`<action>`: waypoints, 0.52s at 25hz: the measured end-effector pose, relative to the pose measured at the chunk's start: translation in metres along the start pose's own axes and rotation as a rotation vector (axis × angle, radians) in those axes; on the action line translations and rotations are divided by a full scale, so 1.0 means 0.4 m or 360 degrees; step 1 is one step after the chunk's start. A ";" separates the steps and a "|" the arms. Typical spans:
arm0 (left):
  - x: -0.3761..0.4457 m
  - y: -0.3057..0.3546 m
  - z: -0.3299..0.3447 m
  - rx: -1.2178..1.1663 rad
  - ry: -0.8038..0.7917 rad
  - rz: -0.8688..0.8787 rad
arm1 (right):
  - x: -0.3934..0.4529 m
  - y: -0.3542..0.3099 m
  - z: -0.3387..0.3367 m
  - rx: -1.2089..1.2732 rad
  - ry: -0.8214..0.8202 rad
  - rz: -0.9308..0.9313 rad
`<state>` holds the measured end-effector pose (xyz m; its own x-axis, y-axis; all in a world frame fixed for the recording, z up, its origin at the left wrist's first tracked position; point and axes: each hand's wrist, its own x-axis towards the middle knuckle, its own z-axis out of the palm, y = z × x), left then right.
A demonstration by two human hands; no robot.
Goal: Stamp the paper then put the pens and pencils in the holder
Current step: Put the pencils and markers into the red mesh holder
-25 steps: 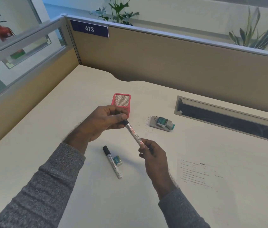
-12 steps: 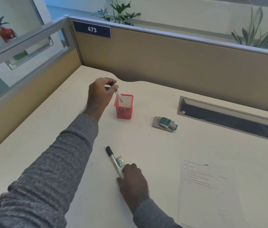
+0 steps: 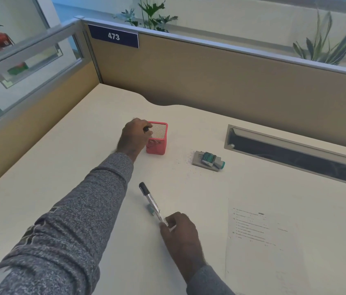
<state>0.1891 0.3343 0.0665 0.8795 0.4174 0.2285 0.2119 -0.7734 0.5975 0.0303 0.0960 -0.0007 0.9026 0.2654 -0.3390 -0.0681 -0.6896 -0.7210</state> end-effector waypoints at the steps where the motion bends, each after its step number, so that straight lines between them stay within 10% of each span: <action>1: -0.002 -0.003 0.000 0.0000 -0.0029 0.0006 | 0.002 0.005 -0.010 0.0079 0.0041 0.0011; 10: -0.077 0.051 -0.057 -0.0245 -0.0005 0.0081 | 0.022 -0.027 -0.156 0.0864 0.0211 0.0003; 13: -0.140 0.130 -0.110 -0.1115 -0.0621 -0.0231 | 0.038 -0.058 -0.184 0.0925 0.0237 -0.0064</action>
<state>0.1319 0.2915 0.1187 0.9763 0.1944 -0.0952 0.1331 -0.1925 0.9722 0.0767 0.0667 0.0554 0.9562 0.1577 -0.2466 -0.2160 -0.1884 -0.9580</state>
